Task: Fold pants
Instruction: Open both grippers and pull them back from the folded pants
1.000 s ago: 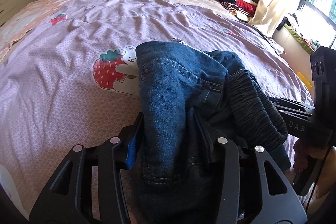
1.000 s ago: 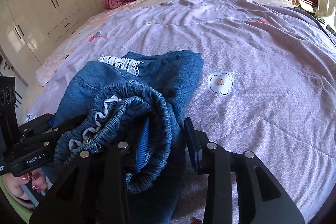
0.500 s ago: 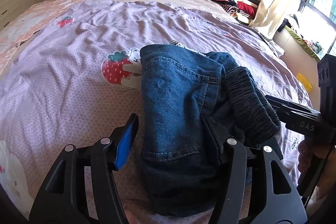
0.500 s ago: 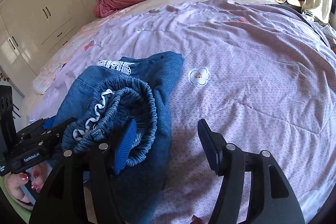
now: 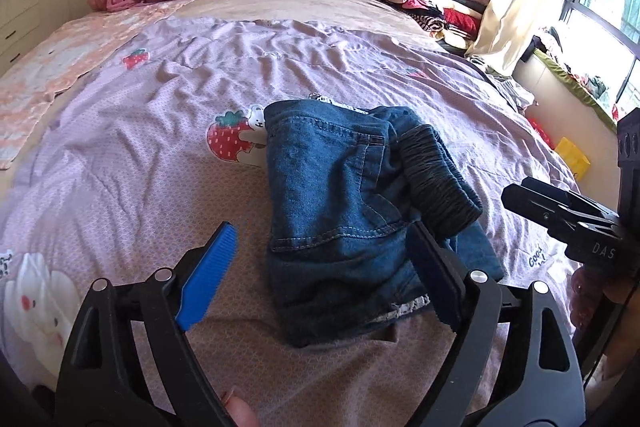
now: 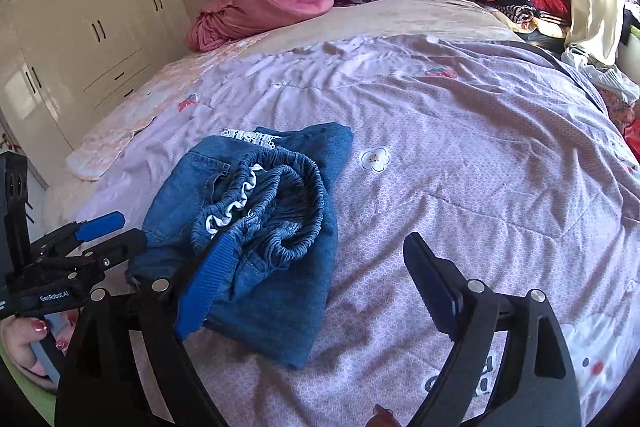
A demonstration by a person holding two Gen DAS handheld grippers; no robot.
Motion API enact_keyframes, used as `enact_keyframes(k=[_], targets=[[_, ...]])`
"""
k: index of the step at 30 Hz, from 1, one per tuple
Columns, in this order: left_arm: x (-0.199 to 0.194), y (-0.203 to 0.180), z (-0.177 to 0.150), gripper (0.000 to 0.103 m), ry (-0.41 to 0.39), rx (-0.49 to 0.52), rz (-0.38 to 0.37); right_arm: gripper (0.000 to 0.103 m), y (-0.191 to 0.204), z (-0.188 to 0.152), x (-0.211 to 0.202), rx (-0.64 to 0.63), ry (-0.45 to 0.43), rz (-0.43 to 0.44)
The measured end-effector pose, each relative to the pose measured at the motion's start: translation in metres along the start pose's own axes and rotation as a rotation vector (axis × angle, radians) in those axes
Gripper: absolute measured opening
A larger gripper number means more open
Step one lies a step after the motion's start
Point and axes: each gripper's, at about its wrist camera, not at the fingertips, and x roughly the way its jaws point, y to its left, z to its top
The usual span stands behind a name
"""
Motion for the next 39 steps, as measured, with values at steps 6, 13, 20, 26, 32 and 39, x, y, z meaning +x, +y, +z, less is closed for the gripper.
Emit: enact_keyframes(k=[6, 13, 20, 26, 32, 39], targets=[[-0.019, -0.006, -0.006, 0.093, -0.02, 0.004, -0.002, 0.095, 0.002, -0.006, -0.022, 0.006, -0.034, -0.014], [-0.038, -0.012, -0.01, 0.093, -0.036, 0.016, 0.002, 0.098, 0.011, -0.012, -0.046, -0.004, -0.059, -0.024], [-0.059, -0.018, -0.019, 0.093, -0.049, 0.034, 0.008, 0.098, 0.023, -0.02, -0.07, -0.021, -0.077, -0.025], [-0.077, -0.02, -0.03, 0.093, -0.056, 0.034, 0.011, 0.098, 0.031, -0.029, -0.089, -0.02, -0.096, -0.031], [-0.091, -0.023, -0.044, 0.093, -0.064, 0.023, 0.018, 0.098, 0.035, -0.04, -0.105, -0.013, -0.114, -0.04], [-0.092, -0.027, -0.067, 0.093, -0.036, 0.029, 0.036, 0.098, 0.037, -0.058, -0.117, -0.001, -0.111, -0.042]])
